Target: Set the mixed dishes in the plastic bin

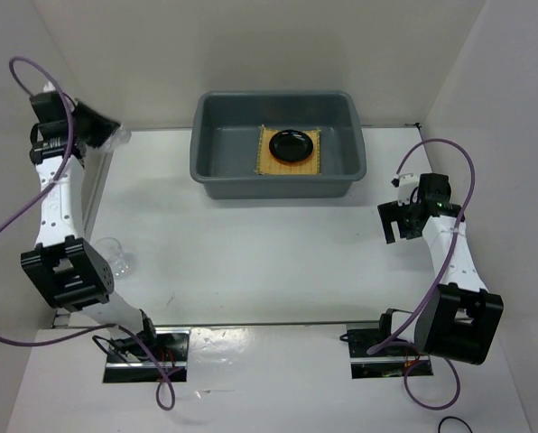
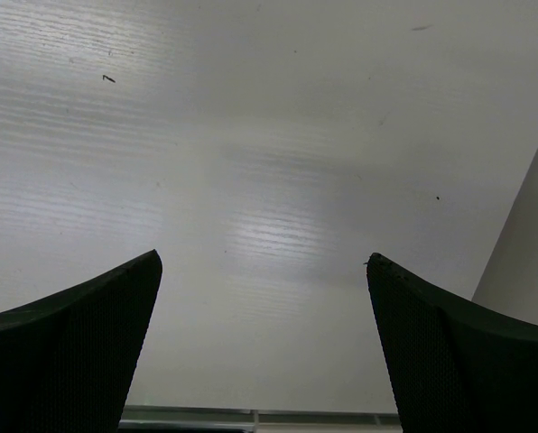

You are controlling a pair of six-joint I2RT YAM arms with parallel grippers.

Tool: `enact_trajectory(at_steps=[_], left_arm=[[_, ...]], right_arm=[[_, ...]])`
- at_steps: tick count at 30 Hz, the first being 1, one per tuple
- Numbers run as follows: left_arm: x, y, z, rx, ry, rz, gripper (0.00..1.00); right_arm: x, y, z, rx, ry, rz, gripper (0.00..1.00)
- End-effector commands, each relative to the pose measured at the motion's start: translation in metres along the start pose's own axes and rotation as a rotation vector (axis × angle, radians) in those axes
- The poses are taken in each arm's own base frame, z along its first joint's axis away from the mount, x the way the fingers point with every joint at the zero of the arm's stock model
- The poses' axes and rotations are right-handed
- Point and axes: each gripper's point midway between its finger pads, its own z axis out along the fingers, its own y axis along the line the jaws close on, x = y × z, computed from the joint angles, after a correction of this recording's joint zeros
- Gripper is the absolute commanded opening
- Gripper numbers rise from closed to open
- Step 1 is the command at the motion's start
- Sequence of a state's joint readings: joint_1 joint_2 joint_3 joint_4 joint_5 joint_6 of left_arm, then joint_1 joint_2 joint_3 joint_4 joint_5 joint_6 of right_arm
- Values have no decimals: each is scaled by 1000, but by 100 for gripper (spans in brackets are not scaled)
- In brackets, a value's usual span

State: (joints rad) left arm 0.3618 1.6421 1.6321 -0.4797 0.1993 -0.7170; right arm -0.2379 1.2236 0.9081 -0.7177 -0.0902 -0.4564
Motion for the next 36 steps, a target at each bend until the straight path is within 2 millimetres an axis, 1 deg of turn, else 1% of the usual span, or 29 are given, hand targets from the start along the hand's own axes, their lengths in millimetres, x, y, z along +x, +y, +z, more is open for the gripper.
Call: enact_trajectory(at_steps=[1, 2, 3, 4, 5, 6, 7, 8, 9, 10, 11, 12, 14, 15, 16, 18, 19, 20, 22, 24, 25, 26, 27, 29, 30, 32, 33, 35, 36], left_arm=[[-7, -160, -56, 601, -34, 150, 0], [7, -167, -47, 602, -12, 196, 0], [33, -185, -44, 629, 36, 237, 0], [39, -200, -46, 642, 40, 279, 0], [64, -189, -20, 569, 108, 349, 0], [97, -207, -18, 581, 171, 417, 0], [114, -212, -11, 566, 209, 470, 0], [130, -208, 8, 479, 262, 553, 0], [147, -210, 16, 437, 295, 597, 0], [174, -220, 16, 424, 339, 649, 0], [205, -193, 42, 297, 434, 690, 0], [210, -216, 34, 307, 393, 725, 0], [224, -199, 51, 194, 391, 751, 0], [232, -191, 55, 145, 402, 761, 0], [245, -185, 58, 108, 424, 786, 0], [255, -173, 66, 53, 441, 796, 0], [268, -158, 73, 16, 488, 807, 0], [275, -158, 76, 18, 497, 814, 1], [287, -144, 82, -22, 542, 815, 3], [298, -146, 81, -26, 544, 839, 6], [300, -141, 85, -43, 545, 844, 8], [309, -141, 86, -43, 558, 855, 14], [309, -141, 86, -43, 558, 855, 17], [323, -138, 89, -42, 588, 853, 23], [324, -138, 88, -35, 594, 851, 29], [333, -127, 93, -61, 625, 859, 31], [334, -128, 92, -55, 631, 856, 32], [339, -126, 94, -58, 644, 845, 44], [334, -132, 92, -45, 630, 841, 51]], right_arm=[[-7, -1, -2, 12, -46, -21, 99], [-7, -1, -2, 12, -45, -21, 99], [-8, 2, -2, 6, -47, -30, 99], [-10, 2, -4, 10, -55, -31, 99], [-10, 2, -4, 10, -55, -31, 99], [-11, 5, -4, 4, -57, -40, 99], [-11, 5, -4, 4, -57, -40, 99], [-11, 5, -4, 4, -57, -40, 99], [-11, 5, -4, 4, -57, -40, 99], [-11, 5, -4, 4, -57, -40, 99], [-13, 4, -4, 8, -65, -41, 99], [-14, 6, -3, 2, -67, -50, 99], [-14, 6, -3, 2, -67, -50, 99], [-14, 6, -3, 2, -67, -50, 99], [-14, 6, -3, 2, -67, -50, 99], [-15, 9, -3, -2, -68, -57, 99], [-15, 9, -3, -3, -68, -57, 99], [-15, 9, -3, -3, -68, -57, 99], [-12, 10, -2, -6, -60, -57, 99], [-12, 10, -2, -6, -60, -57, 99], [-12, 10, -2, -6, -60, -57, 99], [-12, 10, -2, -6, -60, -57, 99], [-12, 10, -2, -6, -60, -57, 99], [-11, 13, 1, -14, -53, -64, 99], [-11, 13, 1, -15, -53, -64, 99], [-11, 13, 1, -15, -53, -64, 99], [-11, 13, 1, -15, -53, -64, 99], [-11, 13, 1, -15, -53, -64, 99], [-11, 13, 1, -15, -53, -64, 99]])
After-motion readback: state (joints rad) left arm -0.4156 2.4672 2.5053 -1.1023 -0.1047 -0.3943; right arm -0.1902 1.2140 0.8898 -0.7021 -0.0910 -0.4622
